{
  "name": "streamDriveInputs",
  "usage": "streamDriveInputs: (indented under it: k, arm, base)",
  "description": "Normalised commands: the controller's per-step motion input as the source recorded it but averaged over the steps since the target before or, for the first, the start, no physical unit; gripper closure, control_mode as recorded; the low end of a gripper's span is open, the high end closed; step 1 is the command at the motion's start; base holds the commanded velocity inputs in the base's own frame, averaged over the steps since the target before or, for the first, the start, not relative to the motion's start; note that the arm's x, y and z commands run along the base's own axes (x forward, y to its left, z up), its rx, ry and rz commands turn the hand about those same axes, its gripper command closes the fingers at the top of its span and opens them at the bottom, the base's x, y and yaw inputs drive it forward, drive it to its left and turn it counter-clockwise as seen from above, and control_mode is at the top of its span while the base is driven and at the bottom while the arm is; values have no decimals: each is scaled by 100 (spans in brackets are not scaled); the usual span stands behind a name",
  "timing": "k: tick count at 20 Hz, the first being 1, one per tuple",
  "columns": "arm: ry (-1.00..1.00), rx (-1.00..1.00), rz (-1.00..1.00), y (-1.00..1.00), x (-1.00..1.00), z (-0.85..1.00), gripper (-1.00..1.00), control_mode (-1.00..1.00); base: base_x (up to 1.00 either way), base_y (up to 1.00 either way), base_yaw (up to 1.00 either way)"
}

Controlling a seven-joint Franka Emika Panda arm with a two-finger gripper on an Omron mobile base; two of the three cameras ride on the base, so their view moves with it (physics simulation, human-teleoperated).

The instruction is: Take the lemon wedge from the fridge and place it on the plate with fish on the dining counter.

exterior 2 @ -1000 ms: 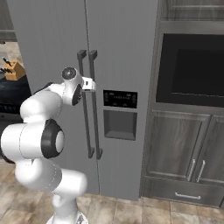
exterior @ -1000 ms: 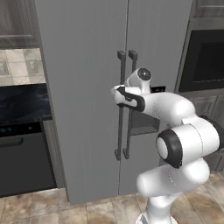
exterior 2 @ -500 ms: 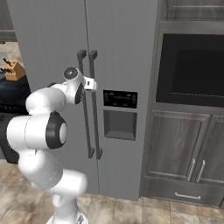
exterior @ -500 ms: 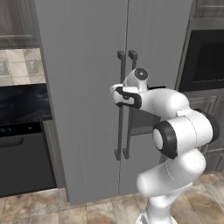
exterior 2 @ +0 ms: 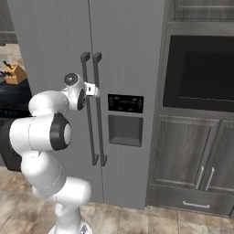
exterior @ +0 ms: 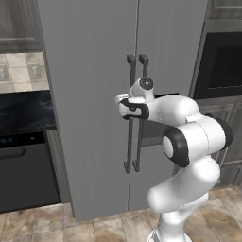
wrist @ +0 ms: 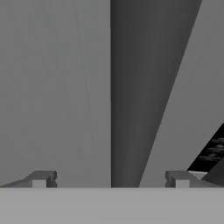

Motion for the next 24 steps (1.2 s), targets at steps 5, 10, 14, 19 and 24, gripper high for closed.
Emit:
streamDriveInputs:
  k: [5, 10, 14, 19, 24]
  arm:
    - [-18, 0, 0, 0, -4, -14, -100, -100]
    - [-34, 0, 0, 0, -1, -19, -100, -100]
    - [-12, 0, 0, 0, 8, -2, -100, -100]
    - [0, 0, -1, 0, 35, 0, -100, -100]
    - [0, 0, -2, 0, 59, -6, -100, -100]
  base:
    - [0, 0, 0]
    - [0, 0, 0]
    - [0, 0, 0]
    - [0, 0, 0]
    - [0, 0, 0]
